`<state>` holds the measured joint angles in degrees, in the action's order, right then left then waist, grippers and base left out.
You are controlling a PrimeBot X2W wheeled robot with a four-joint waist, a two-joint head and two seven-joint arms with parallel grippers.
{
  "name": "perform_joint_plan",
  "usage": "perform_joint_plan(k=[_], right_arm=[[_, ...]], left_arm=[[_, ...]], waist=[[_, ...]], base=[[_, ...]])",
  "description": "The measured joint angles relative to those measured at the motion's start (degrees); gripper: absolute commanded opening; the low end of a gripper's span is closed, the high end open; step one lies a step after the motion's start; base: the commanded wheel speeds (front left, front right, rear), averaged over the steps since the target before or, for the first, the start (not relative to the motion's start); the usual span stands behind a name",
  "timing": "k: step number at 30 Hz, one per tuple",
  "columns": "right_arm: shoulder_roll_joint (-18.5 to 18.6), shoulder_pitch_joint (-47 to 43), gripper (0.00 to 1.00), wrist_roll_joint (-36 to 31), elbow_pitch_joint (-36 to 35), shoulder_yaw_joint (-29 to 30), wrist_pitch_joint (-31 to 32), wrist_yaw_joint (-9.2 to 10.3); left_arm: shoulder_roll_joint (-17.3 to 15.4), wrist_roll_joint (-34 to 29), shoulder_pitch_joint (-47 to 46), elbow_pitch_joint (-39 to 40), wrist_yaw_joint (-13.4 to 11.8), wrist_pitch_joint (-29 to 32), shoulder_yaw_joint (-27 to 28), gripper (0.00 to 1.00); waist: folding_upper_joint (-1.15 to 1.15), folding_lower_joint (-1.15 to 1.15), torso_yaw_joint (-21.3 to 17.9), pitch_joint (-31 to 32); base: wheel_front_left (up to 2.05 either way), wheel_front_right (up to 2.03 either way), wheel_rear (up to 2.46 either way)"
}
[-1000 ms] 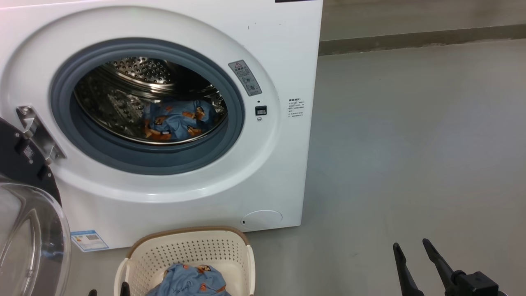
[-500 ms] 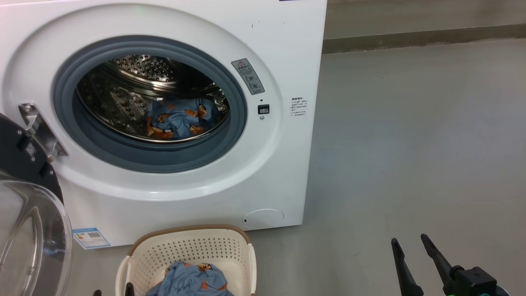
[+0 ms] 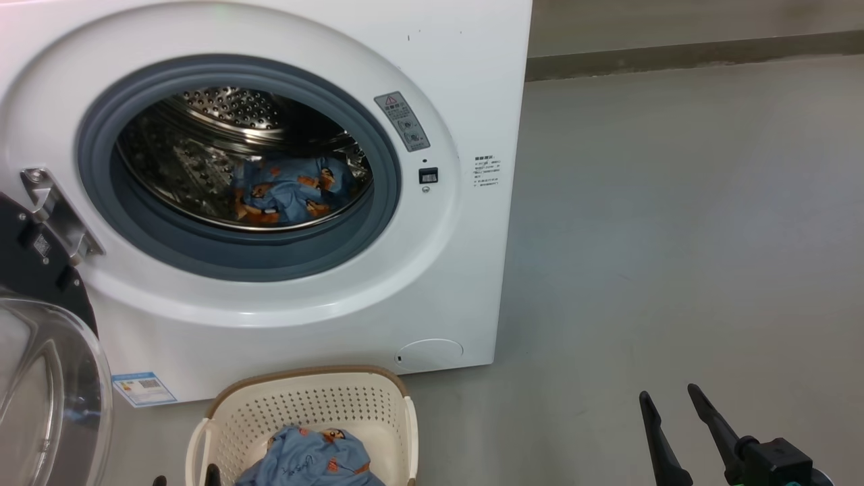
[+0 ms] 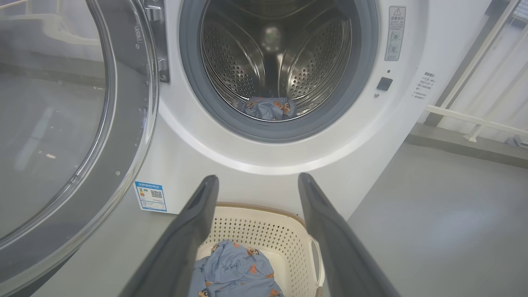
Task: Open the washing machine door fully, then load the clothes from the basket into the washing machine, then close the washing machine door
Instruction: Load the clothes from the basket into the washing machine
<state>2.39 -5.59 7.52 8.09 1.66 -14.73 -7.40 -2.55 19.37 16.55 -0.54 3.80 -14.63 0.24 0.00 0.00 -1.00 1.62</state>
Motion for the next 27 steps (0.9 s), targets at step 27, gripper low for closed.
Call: perform_joint_plan(k=[27], right_arm=[[0.0, 3.1, 1.0, -0.4, -1.6, -1.0, 0.0, 0.0]], left_arm=[[0.0, -1.7, -2.6, -5.5, 1.6, 0.0, 1.6, 1.0]], waist=[[0.0, 0.0, -3.3, -6.0]], base=[[0.0, 0.0, 0.0]])
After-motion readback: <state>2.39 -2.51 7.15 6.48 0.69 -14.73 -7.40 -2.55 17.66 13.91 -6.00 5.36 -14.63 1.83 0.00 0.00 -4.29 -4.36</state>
